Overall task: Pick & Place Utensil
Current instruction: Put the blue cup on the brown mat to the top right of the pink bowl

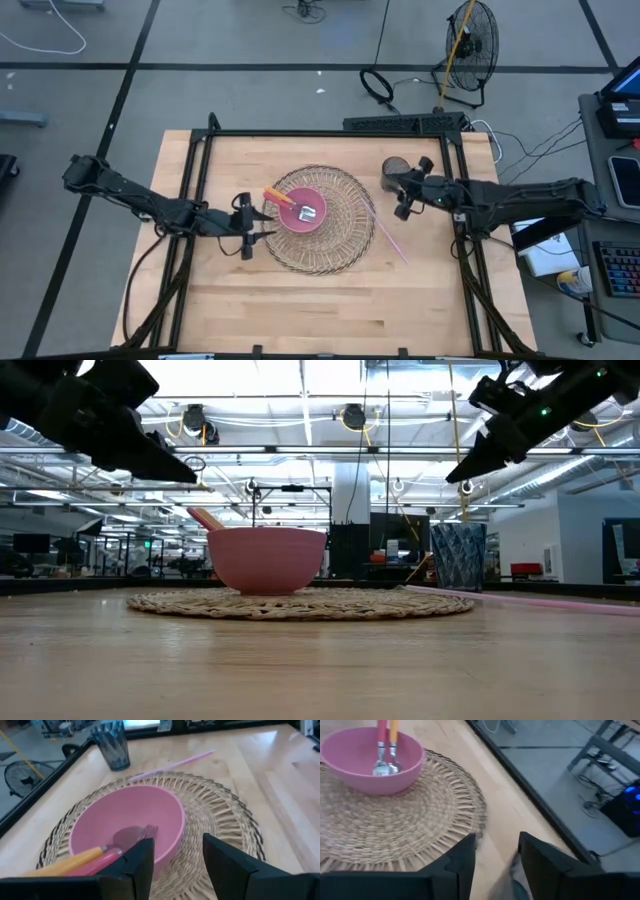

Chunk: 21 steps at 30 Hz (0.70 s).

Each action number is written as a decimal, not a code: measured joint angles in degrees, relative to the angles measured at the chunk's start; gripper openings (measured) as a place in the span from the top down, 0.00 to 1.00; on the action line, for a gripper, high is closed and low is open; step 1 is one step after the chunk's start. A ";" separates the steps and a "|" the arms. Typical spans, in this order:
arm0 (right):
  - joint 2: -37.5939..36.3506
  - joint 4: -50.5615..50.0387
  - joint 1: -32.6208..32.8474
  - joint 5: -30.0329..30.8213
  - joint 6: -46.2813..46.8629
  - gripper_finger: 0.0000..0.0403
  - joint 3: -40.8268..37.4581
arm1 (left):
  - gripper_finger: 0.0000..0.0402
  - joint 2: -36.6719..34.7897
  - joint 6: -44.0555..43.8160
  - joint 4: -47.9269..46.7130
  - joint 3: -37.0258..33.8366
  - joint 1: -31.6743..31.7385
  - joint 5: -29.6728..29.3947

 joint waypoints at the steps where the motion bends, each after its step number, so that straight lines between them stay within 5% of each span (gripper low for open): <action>1: 0.00 -1.22 -0.07 0.73 0.11 0.63 0.55 | 0.58 0.00 0.40 0.37 0.00 -0.04 0.00; 9: 3.51 -8.91 -3.88 1.30 1.85 0.56 2.90 | 0.58 0.00 1.07 1.53 0.00 -0.04 0.00; 21: 7.93 -7.01 -11.93 -8.05 -1.45 0.56 2.90 | 0.58 0.00 0.13 2.56 0.00 -0.04 0.22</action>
